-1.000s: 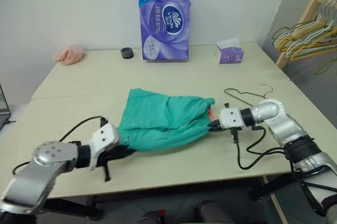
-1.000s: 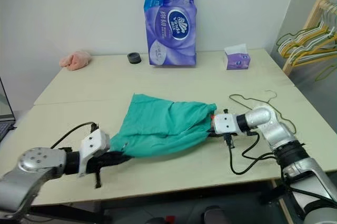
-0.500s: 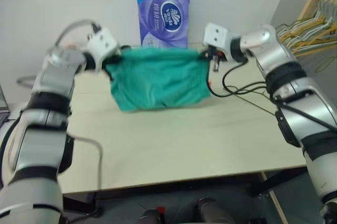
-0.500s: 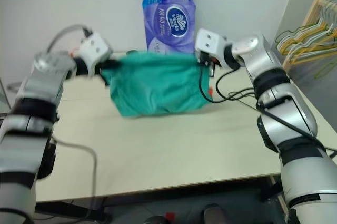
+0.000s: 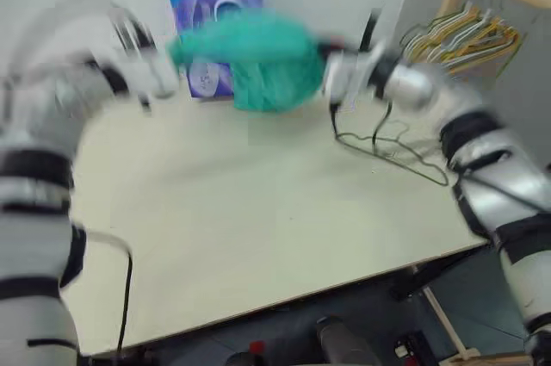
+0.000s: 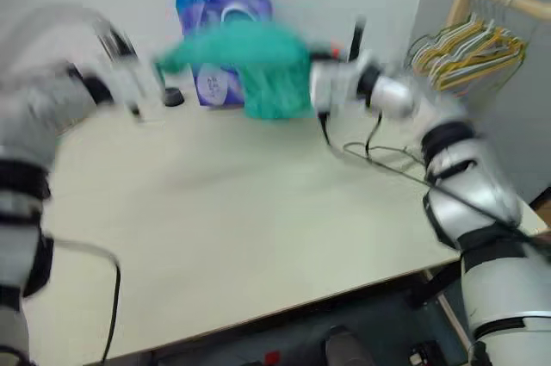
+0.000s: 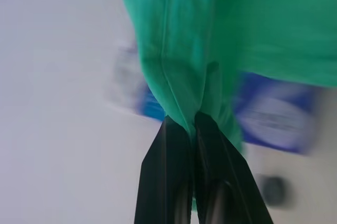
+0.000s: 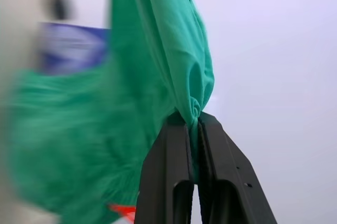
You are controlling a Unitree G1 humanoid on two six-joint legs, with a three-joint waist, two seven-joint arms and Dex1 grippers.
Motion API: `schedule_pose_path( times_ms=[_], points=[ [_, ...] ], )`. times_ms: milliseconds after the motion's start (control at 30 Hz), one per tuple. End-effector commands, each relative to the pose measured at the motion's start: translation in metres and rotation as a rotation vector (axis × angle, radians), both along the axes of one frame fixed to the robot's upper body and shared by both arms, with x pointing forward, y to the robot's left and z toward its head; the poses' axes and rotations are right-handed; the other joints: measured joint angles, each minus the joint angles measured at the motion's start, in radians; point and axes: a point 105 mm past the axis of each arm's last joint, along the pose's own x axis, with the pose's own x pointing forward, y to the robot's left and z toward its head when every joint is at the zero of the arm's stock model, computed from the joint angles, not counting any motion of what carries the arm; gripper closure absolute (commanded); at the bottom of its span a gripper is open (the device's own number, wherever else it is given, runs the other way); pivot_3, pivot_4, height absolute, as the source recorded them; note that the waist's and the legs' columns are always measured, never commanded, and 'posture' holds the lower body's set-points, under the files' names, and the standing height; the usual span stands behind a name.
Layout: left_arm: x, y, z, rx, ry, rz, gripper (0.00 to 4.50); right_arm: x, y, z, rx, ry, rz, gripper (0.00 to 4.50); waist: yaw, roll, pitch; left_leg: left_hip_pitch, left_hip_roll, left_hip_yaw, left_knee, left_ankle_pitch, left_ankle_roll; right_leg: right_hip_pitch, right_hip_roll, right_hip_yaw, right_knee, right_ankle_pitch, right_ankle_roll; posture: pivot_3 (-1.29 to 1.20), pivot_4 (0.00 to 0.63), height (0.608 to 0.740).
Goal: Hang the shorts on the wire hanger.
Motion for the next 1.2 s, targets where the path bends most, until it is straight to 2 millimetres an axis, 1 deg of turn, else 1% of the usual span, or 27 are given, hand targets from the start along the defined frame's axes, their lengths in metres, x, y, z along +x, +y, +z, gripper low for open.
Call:
schedule_pose_path(
  times_ms=[33,67,100,167,200,300,400,467,567,633,700,900,1067,1100,1133,1200],
  points=[
    [-0.032,0.014,-0.002,-0.025,0.147,0.044,4.5,-0.005,-0.009,-0.011,0.009,0.117,0.01,4.48,-0.001,-0.002,0.001,0.0,0.001,-0.001,0.0,0.001,0.002,-0.001,0.001,0.0,-0.001,0.003,-0.001,-0.15,0.015,0.74],
    [-0.038,0.013,-0.007,-0.027,0.18,0.047,4.5,-0.007,-0.009,-0.016,0.011,0.143,0.017,4.48,0.0,-0.001,0.001,-0.002,0.002,-0.003,0.003,0.001,0.002,-0.001,0.002,-0.001,0.0,0.004,-0.001,-0.15,0.015,0.74],
    [-0.059,0.017,-0.024,-0.03,0.279,0.053,4.5,-0.015,-0.008,-0.031,-0.013,0.187,0.053,4.48,0.001,-0.002,0.001,-0.003,0.003,-0.004,0.008,0.001,0.002,-0.002,0.003,-0.002,0.003,0.004,-0.001,-0.15,0.018,0.74],
    [-0.088,0.018,-0.044,-0.04,0.416,0.064,4.5,-0.027,-0.006,-0.048,-0.039,0.24,0.106,4.48,-0.003,-0.003,-0.001,-0.008,0.003,-0.005,0.01,0.0,0.003,-0.006,0.003,-0.002,0.003,0.004,-0.001,-0.15,0.018,0.74],
    [-0.11,0.018,-0.055,-0.043,0.517,0.061,4.5,-0.036,-0.006,-0.058,-0.065,0.283,0.15,4.48,-0.002,-0.003,-0.001,-0.007,0.003,-0.005,0.01,-0.002,0.004,-0.004,0.003,-0.003,0.002,0.003,0.001,-0.15,0.018,0.74],
    [-0.149,0.014,-0.07,-0.057,0.691,0.059,4.5,-0.06,-0.01,-0.077,-0.142,0.406,0.247,4.48,0.007,-0.003,-0.003,-0.006,0.004,-0.006,0.01,-0.003,0.004,-0.001,0.003,-0.004,-0.002,0.003,0.001,-0.15,0.018,0.74],
    [-0.177,0.001,-0.079,-0.093,0.812,0.028,4.5,-0.088,-0.025,-0.098,-0.266,0.571,0.318,4.48,0.037,-0.003,-0.003,-0.007,0.003,-0.006,0.013,-0.004,0.004,0.0,0.002,-0.005,-0.002,0.003,0.001,-0.14,0.015,0.74],
    [-0.192,-0.008,-0.085,-0.112,0.868,0.005,4.5,-0.104,-0.035,-0.106,-0.317,0.658,0.345,4.48,0.062,-0.003,-0.003,-0.006,0.002,-0.007,0.015,-0.004,0.005,0.003,0.001,-0.006,-0.002,0.003,0.001,-0.14,0.016,0.74],
    [-0.205,-0.019,-0.092,-0.137,0.914,-0.01,4.5,-0.118,-0.041,-0.108,-0.331,0.718,0.347,4.48,0.083,-0.003,-0.003,-0.003,0.002,-0.007,0.015,-0.004,0.005,0.006,0.001,-0.006,-0.002,0.003,0.001,-0.14,0.02,0.74],
    [-0.209,-0.023,-0.095,-0.145,0.926,-0.013,4.5,-0.123,-0.045,-0.108,-0.344,0.747,0.338,4.48,0.092,-0.003,-0.002,0.008,0.002,-0.008,0.013,-0.005,0.006,0.017,0.001,-0.008,-0.004,0.002,0.0,-0.14,0.021,0.74],
    [-0.21,-0.026,-0.095,-0.158,0.925,-0.012,4.5,-0.129,-0.048,-0.106,-0.351,0.779,0.33,4.48,0.102,-0.002,-0.002,0.013,0.003,-0.008,0.013,-0.007,0.008,0.022,0.001,-0.009,-0.004,-0.002,-0.002,-0.15,0.025,0.74],
    [-0.214,-0.035,-0.097,-0.179,0.954,-0.039,4.5,-0.144,-0.052,-0.103,-0.38,0.852,0.335,4.48,0.113,-0.002,-0.002,0.012,0.003,-0.012,0.013,-0.007,0.008,0.022,0.001,-0.014,-0.004,-0.002,-0.004,-0.15,0.027,0.74],
    [-0.218,-0.04,-0.099,-0.178,0.972,-0.067,4.5,-0.153,-0.052,-0.104,-0.414,0.905,0.327,4.48,0.113,-0.002,-0.002,0.012,0.003,-0.013,0.013,-0.007,0.008,0.022,0.001,-0.016,-0.004,-0.002,-0.004,-0.16,0.027,0.74],
    [-0.222,-0.042,-0.1,-0.179,0.995,-0.072,4.5,-0.158,-0.055,-0.107,-0.451,0.942,0.323,4.48,0.114,-0.002,-0.001,0.012,0.003,-0.013,0.013,-0.007,0.007,0.022,0.001,-0.016,-0.004,-0.002,-0.004,-0.16,0.027,0.74],
    [-0.227,-0.045,-0.102,-0.194,1.027,-0.073,4.26,-0.161,-0.056,-0.108,-0.466,0.961,0.32,4.49,0.114,-0.001,-0.001,0.012,0.003,-0.014,0.013,-0.007,0.007,0.022,0.001,-0.016,-0.004,-0.002,-0.004,-0.16,0.027,0.74],
    [-0.235,-0.052,-0.102,-0.225,1.079,-0.086,3.76,-0.16,-0.054,-0.108,-0.466,0.954,0.314,3.87,0.115,-0.001,-0.001,0.012,0.003,-0.014,0.013,-0.007,0.007,0.022,0.001,-0.017,-0.004,-0.002,-0.003,-0.16,0.028,0.74]
  ],
)
